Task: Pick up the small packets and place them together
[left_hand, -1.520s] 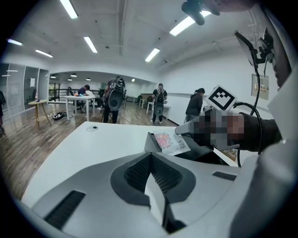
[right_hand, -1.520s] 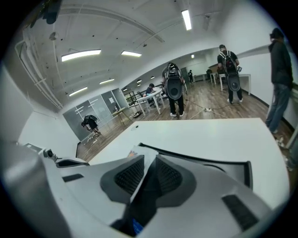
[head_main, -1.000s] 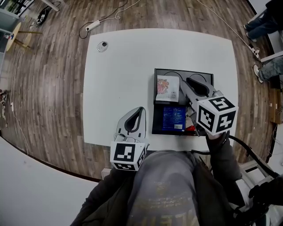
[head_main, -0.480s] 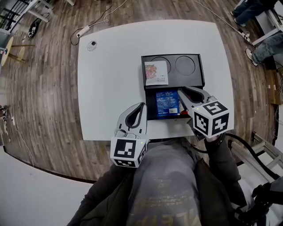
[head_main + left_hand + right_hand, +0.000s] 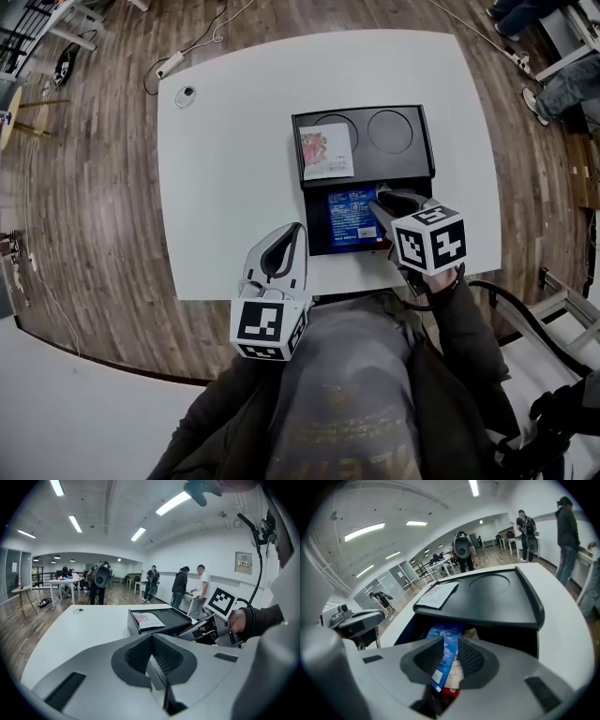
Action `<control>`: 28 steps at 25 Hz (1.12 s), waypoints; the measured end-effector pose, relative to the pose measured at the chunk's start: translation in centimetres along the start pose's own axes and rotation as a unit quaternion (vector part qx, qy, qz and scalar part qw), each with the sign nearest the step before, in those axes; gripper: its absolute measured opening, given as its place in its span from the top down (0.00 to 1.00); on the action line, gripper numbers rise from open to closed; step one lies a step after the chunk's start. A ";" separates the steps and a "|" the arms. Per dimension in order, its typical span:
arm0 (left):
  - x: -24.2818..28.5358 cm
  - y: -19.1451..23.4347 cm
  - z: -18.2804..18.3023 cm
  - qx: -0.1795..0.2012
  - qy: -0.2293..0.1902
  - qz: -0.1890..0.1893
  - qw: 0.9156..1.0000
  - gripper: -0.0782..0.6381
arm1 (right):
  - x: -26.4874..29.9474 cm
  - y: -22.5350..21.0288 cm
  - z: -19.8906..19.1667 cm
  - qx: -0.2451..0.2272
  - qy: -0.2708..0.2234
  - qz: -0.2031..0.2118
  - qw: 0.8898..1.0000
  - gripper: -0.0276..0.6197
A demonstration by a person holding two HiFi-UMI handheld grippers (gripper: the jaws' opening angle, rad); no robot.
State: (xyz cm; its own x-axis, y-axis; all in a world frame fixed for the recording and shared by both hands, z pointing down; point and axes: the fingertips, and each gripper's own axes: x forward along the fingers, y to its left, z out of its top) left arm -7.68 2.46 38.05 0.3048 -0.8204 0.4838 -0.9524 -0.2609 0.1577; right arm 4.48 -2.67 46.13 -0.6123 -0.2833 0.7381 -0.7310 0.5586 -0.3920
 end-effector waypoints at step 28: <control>1.7 2.4 0.0 -0.024 0.003 -0.002 1.000 0.89 | 0.8 1.6 0.1 -0.003 0.037 0.026 0.999 0.95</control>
State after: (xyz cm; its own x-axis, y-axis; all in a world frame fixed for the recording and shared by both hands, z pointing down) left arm -9.43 0.44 39.24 0.3079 -0.8162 0.4888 -0.9503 -0.2388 0.1999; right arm 2.80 -2.03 46.00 -0.6254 -0.1964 0.7552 -0.6973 0.5749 -0.4280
